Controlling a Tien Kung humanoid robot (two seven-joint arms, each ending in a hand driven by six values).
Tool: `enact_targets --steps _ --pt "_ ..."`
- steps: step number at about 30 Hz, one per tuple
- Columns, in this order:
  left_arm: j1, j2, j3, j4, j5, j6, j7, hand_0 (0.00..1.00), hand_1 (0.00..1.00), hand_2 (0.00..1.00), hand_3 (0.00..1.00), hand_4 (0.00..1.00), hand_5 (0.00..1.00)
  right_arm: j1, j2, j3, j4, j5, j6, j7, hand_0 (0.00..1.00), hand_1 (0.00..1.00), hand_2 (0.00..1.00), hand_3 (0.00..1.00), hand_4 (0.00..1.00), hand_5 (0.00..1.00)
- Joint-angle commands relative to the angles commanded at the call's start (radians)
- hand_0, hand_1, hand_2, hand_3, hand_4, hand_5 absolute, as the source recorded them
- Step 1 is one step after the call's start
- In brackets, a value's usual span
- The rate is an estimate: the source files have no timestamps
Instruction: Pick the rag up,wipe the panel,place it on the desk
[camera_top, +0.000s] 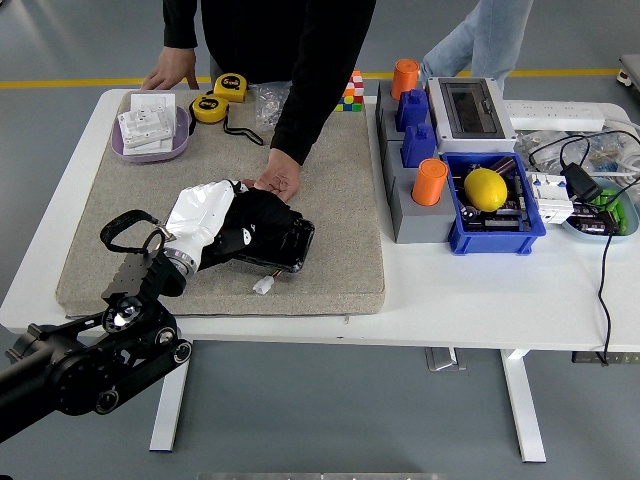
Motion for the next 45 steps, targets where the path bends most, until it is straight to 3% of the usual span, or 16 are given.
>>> enact_targets --steps 11,24,32,45 --pt "-0.009 -0.022 0.042 -0.016 0.022 -0.004 0.007 0.29 0.223 0.477 0.457 0.233 0.002 0.001 -0.001 -0.005 -0.003 0.003 0.003 0.0 0.744 0.693 0.702 0.62 0.998 0.55" --pt "-0.015 -0.028 0.06 -0.035 0.033 -0.007 0.015 0.288 0.223 0.478 0.458 0.236 0.002 0.001 -0.001 -0.011 -0.003 0.009 0.002 0.0 0.744 0.693 0.702 0.621 0.998 0.55" --pt "-0.014 -0.027 0.048 -0.036 0.039 -0.007 0.019 0.288 0.223 0.477 0.458 0.239 0.002 0.001 0.001 -0.011 -0.004 0.013 0.002 0.0 0.744 0.693 0.702 0.62 0.998 0.549" --pt "0.001 -0.02 -0.003 0.008 0.054 -0.005 0.015 0.288 0.221 0.476 0.456 0.238 0.002 -0.001 0.002 -0.007 -0.003 0.013 0.001 0.0 0.744 0.691 0.701 0.62 0.998 0.549"
